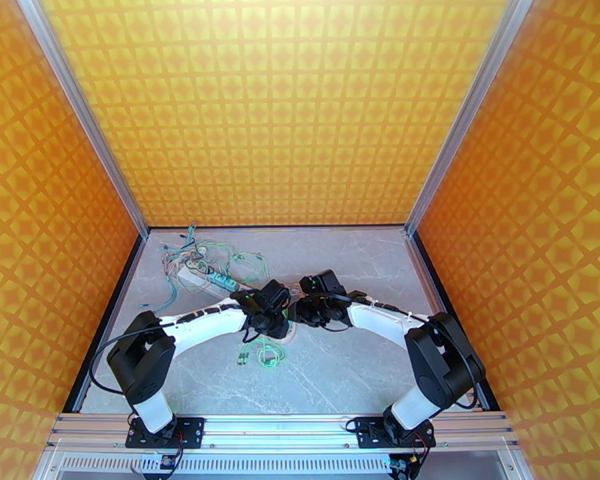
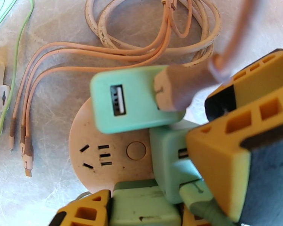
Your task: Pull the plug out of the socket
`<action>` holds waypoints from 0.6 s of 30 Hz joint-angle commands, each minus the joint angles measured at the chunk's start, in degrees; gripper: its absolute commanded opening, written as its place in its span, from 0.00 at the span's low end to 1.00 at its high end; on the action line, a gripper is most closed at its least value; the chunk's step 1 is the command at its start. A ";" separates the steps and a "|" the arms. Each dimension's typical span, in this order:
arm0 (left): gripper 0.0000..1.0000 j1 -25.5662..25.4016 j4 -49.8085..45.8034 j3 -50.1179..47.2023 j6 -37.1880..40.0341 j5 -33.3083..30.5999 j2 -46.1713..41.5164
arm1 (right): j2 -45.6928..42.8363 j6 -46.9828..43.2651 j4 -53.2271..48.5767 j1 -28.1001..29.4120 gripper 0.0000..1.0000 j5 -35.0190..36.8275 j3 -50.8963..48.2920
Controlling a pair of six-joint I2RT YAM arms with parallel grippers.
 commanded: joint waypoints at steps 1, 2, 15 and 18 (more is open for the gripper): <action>0.14 -2.53 -0.68 4.22 -0.26 -0.46 0.22 | 2.73 -0.18 -5.81 -0.19 0.38 4.31 -3.30; 0.14 -3.03 -1.61 5.08 0.18 -1.63 0.80 | 2.66 0.00 -5.79 -0.19 0.38 4.51 -3.44; 0.10 -6.89 -2.00 7.02 0.15 -6.41 2.90 | 3.50 0.97 -5.56 0.39 0.38 7.30 -3.68; 0.10 -6.23 -0.61 5.56 -0.75 -5.33 0.92 | 3.47 0.77 -5.77 0.60 0.38 7.80 -4.14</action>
